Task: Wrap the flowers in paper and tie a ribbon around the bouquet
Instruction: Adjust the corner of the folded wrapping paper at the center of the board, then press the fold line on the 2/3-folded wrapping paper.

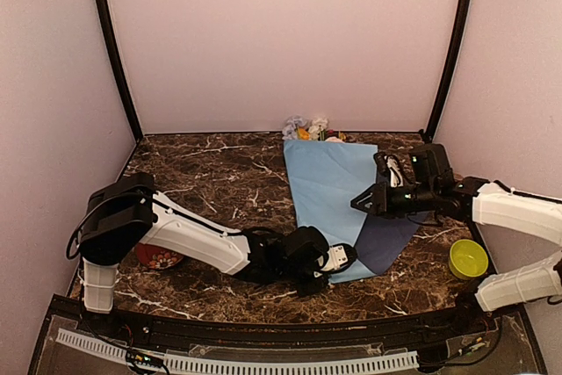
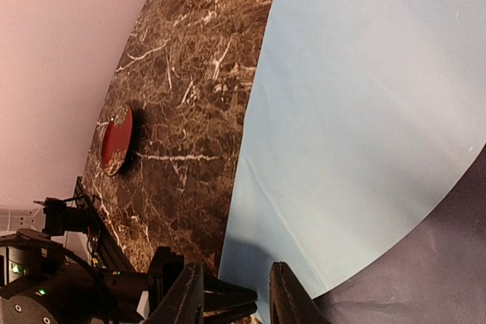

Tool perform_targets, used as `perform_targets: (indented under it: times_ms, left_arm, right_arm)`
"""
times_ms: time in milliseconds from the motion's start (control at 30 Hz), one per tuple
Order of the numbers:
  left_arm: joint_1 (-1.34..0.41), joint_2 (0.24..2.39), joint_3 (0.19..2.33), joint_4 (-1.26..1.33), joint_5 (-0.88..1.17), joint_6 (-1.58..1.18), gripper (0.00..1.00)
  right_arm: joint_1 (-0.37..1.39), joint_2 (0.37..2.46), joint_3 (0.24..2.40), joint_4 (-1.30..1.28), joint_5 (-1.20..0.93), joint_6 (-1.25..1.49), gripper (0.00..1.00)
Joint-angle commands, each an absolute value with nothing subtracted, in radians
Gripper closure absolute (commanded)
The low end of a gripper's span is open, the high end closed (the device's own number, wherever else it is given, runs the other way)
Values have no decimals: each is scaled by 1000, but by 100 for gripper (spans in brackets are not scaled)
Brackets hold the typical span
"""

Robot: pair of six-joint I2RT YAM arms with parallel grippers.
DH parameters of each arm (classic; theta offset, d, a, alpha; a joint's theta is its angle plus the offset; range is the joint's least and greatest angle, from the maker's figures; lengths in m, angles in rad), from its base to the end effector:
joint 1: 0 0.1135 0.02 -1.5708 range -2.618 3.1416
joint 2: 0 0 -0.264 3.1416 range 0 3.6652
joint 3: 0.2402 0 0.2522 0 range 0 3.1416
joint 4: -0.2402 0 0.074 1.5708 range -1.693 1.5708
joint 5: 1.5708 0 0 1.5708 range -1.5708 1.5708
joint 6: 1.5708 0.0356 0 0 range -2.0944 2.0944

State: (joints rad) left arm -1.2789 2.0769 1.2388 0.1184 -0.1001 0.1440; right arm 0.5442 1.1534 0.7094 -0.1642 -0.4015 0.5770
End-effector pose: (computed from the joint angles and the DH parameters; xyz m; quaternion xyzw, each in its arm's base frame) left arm 0.1297 -0.4191 0.1303 0.5783 0.7025 -0.1832 0.3722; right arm 0.2046 0.1401 0.2428 -0.0780 0.8700 0.3909 0.2902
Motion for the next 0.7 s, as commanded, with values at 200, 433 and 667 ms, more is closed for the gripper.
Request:
perform_targets:
  times_ms: [200, 433, 667]
  left_arm:
    - [-1278, 2094, 1224, 75, -40, 148, 92]
    - [-1282, 2022, 1179, 137, -16, 162, 94]
    - [-1301, 1837, 1141, 157, 196, 199, 92]
  right_arm:
    - [583, 1408, 607, 93, -496, 646, 84]
    - [582, 1608, 581, 135, -453, 621, 91]
    - [583, 1631, 582, 103, -421, 606, 92]
